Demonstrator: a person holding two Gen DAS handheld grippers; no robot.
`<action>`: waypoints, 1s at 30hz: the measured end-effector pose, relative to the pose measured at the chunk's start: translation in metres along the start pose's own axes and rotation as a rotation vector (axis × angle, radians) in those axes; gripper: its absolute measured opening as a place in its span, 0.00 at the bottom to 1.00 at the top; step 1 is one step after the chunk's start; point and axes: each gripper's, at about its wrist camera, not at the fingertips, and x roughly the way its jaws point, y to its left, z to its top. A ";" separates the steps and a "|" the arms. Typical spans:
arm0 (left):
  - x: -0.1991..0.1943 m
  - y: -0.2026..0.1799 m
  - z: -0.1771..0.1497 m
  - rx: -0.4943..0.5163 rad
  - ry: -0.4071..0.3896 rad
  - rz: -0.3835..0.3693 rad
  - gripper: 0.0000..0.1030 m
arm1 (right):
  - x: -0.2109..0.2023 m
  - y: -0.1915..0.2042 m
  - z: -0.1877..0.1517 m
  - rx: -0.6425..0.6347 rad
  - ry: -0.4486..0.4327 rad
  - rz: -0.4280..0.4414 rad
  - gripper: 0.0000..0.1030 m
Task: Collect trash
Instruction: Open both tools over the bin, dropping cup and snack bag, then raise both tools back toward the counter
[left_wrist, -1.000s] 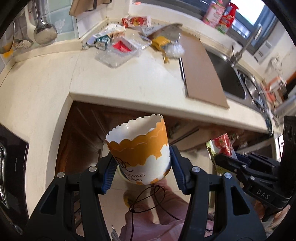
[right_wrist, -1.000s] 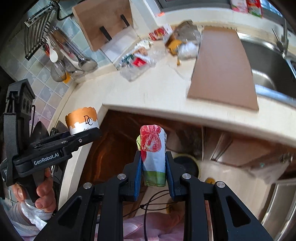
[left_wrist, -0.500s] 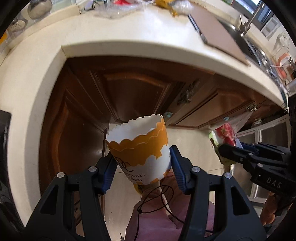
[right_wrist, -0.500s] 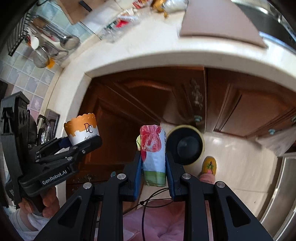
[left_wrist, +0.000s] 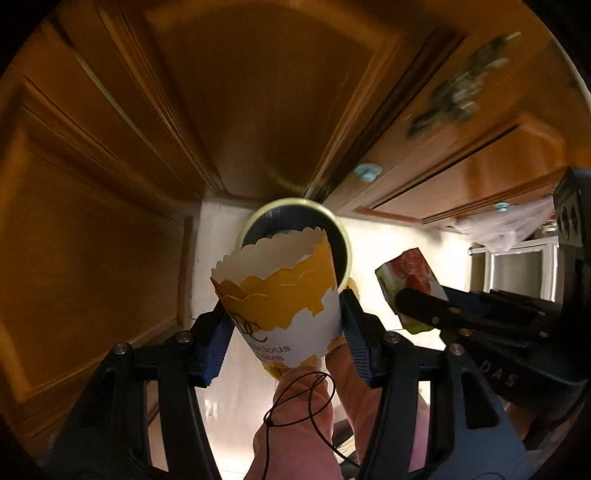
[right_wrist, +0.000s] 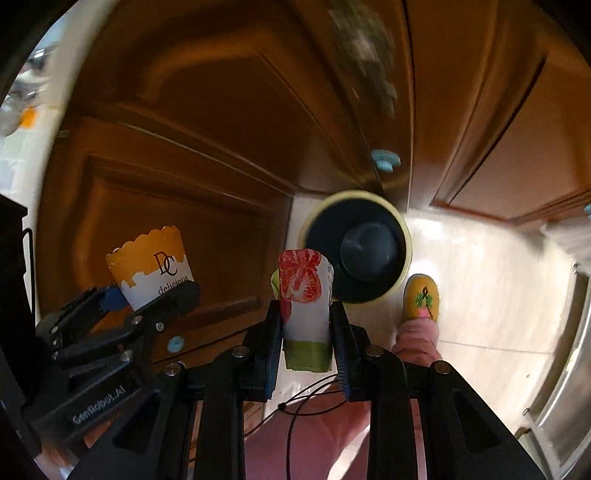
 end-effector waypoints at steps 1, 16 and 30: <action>0.013 0.001 0.002 -0.006 0.009 0.000 0.51 | 0.015 -0.006 0.003 0.009 0.008 -0.002 0.25; 0.118 0.028 0.024 -0.132 0.094 -0.006 0.55 | 0.120 -0.057 0.052 0.055 0.056 0.001 0.59; 0.054 0.031 0.021 -0.156 0.091 0.004 0.68 | 0.072 -0.040 0.059 0.051 0.012 0.001 0.65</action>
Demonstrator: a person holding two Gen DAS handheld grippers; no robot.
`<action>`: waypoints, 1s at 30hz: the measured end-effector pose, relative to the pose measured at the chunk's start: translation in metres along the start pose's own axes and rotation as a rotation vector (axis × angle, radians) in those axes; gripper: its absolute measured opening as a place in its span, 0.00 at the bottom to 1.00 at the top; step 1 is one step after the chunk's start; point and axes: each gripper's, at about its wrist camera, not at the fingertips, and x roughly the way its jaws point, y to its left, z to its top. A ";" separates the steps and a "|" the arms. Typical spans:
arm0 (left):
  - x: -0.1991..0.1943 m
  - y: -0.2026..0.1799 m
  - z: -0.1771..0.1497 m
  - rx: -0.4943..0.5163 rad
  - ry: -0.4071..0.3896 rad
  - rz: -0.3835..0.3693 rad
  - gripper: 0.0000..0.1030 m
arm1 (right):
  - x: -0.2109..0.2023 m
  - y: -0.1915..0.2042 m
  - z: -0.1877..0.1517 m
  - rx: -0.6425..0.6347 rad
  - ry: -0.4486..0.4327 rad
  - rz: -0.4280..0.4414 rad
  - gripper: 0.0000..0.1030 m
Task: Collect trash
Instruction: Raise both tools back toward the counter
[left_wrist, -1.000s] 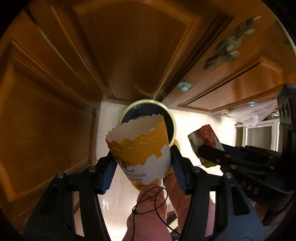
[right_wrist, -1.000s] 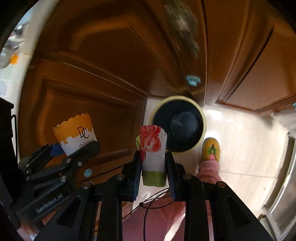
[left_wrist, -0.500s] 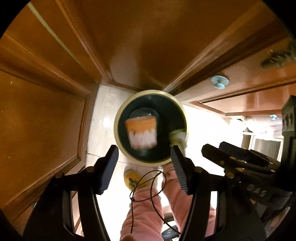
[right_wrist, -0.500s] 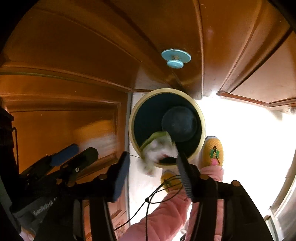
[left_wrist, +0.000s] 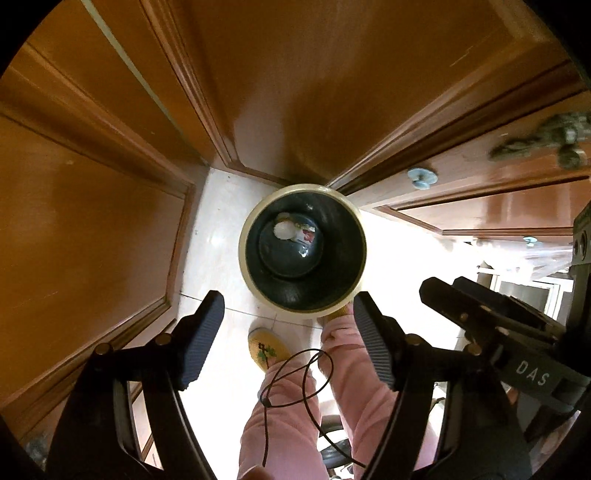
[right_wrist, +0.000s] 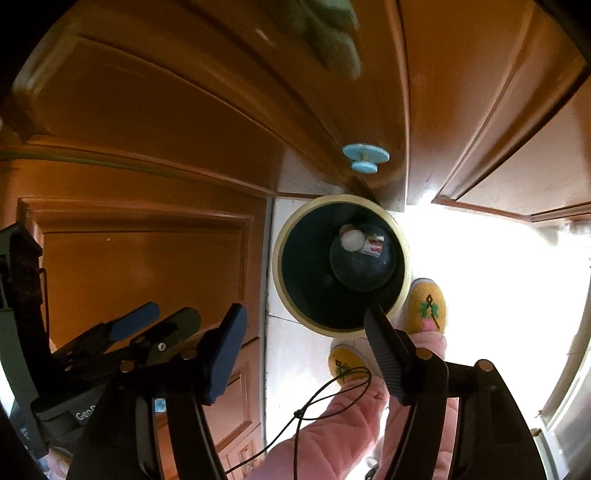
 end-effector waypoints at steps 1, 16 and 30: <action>-0.012 0.000 -0.003 -0.002 -0.007 0.000 0.68 | -0.006 0.003 -0.003 -0.002 -0.004 -0.003 0.65; -0.246 -0.007 -0.028 0.033 -0.262 0.016 0.68 | -0.198 0.086 -0.043 -0.125 -0.158 0.002 0.68; -0.394 -0.020 -0.010 0.104 -0.521 -0.021 0.68 | -0.356 0.176 -0.070 -0.266 -0.445 -0.028 0.70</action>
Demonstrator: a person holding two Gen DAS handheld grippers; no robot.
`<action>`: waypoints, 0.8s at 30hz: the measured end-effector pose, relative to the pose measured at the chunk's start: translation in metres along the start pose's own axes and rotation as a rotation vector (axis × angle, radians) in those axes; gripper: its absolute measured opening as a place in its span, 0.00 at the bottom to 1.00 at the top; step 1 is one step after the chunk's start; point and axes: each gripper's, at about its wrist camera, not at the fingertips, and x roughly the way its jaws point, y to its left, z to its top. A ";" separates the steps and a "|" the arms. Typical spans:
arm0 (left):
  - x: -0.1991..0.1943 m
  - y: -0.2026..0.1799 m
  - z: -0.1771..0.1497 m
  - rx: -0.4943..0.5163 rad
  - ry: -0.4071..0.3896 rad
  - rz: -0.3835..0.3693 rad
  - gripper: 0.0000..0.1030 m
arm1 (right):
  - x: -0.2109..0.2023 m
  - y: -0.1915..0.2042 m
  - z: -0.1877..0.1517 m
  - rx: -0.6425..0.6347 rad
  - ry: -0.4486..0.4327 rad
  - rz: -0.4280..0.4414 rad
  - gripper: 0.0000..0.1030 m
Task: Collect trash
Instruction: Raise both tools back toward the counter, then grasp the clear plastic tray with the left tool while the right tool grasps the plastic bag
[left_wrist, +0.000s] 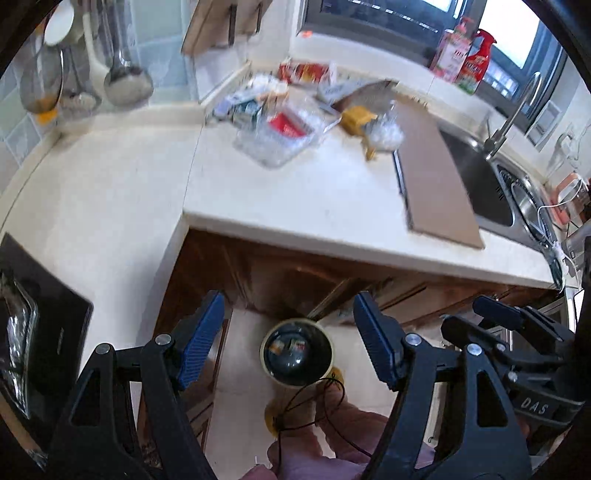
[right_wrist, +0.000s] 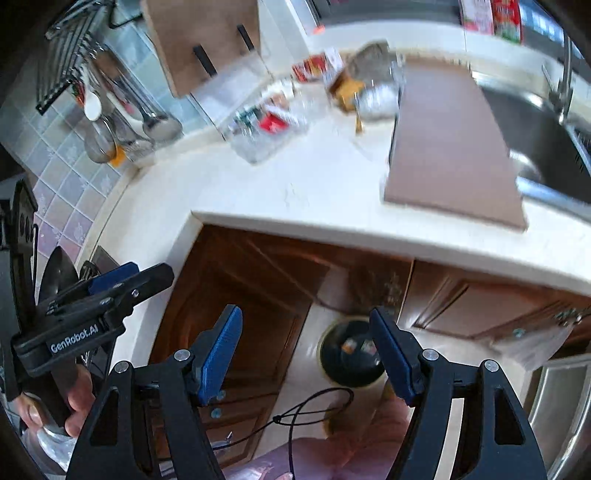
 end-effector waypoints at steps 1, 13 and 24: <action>-0.006 0.000 0.005 0.004 -0.010 -0.003 0.68 | -0.003 0.004 0.003 -0.004 -0.011 -0.004 0.70; -0.027 -0.030 0.050 0.055 -0.122 0.027 0.68 | -0.080 -0.004 0.064 -0.011 -0.156 -0.025 0.77; 0.041 -0.043 0.116 0.004 -0.078 0.115 0.68 | -0.043 -0.054 0.159 -0.022 -0.146 0.021 0.78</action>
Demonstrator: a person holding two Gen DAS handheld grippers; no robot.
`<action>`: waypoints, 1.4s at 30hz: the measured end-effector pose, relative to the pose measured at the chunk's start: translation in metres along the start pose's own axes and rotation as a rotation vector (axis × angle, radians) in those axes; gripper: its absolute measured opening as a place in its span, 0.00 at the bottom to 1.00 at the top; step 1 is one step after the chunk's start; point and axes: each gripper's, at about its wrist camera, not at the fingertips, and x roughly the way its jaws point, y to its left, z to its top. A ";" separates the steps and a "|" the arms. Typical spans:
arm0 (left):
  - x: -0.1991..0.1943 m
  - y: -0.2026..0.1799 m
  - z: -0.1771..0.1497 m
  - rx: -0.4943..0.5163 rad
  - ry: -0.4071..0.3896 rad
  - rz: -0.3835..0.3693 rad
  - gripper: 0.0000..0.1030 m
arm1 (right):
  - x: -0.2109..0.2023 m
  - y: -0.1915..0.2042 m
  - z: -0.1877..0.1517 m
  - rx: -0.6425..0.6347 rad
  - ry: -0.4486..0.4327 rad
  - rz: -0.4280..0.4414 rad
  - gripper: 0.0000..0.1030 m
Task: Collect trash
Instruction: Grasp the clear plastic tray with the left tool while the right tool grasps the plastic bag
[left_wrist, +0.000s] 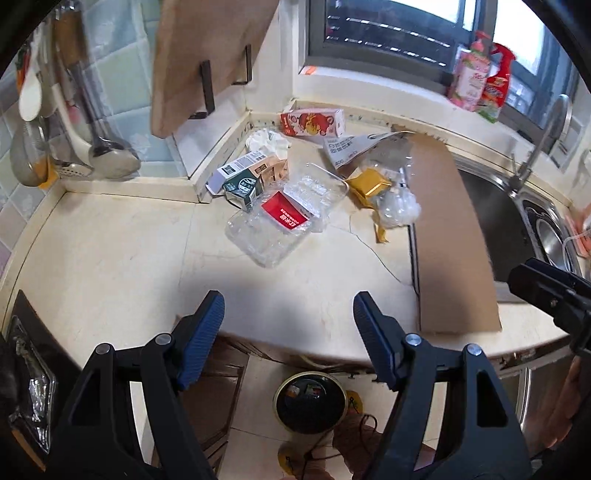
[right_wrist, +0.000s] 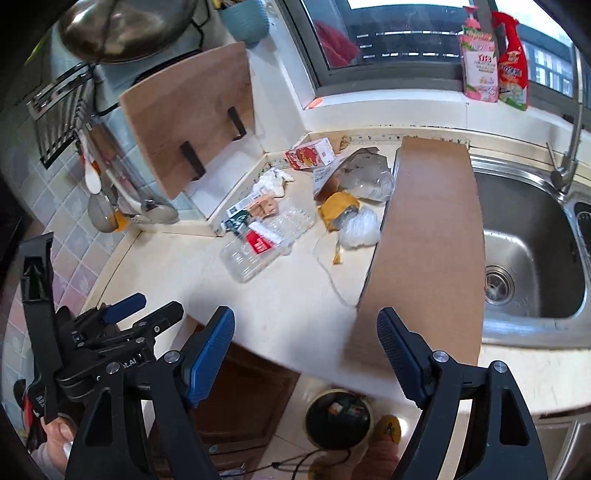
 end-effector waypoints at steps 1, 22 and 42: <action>0.008 -0.002 0.005 -0.008 0.010 -0.002 0.68 | 0.009 -0.009 0.009 -0.001 0.013 -0.003 0.78; 0.135 0.007 0.048 -0.165 0.158 0.056 0.68 | 0.193 -0.102 0.118 0.008 0.171 0.076 0.78; 0.196 -0.032 0.062 0.010 0.224 0.166 0.62 | 0.273 -0.080 0.117 -0.144 0.273 0.065 0.45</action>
